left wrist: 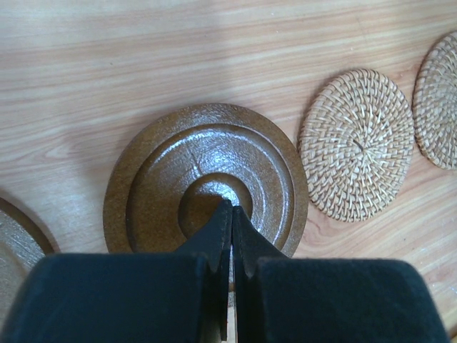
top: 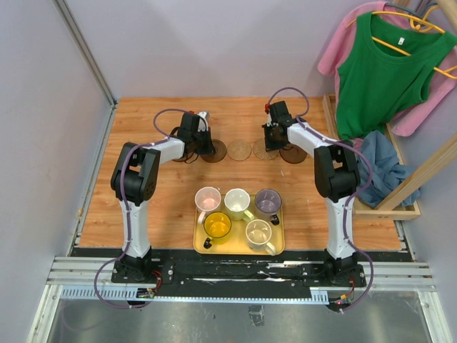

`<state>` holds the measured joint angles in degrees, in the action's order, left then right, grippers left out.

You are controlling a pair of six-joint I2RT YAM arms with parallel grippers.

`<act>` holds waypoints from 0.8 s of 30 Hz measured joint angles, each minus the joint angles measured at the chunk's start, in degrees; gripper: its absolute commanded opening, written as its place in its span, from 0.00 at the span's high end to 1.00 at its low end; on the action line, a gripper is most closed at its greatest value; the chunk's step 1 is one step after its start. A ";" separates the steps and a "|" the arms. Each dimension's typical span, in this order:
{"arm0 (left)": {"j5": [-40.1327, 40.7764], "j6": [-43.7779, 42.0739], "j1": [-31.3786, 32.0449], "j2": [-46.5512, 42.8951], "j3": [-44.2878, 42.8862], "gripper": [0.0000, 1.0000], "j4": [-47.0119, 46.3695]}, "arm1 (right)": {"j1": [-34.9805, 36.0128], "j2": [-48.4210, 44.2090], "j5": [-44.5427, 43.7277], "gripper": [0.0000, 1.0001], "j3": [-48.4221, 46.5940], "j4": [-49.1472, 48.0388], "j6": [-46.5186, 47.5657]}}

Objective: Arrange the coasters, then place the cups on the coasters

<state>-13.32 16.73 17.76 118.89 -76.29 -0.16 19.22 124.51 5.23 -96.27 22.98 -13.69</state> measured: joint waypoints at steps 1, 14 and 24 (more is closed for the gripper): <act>0.24 0.04 0.00 0.11 -0.26 1.00 0.22 | 0.00 0.44 0.37 0.99 0.00 0.04 0.00; 4.07 0.07 -0.26 0.66 -1.88 0.99 1.60 | 0.00 0.98 2.23 0.99 -0.42 0.00 -0.02; 4.94 0.09 -1.29 0.66 -2.19 0.99 2.03 | 0.00 0.66 2.23 0.99 0.59 -1.05 -0.07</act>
<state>-8.38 16.82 16.47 119.55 -78.48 1.87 19.22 125.16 7.46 -95.68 21.93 -13.76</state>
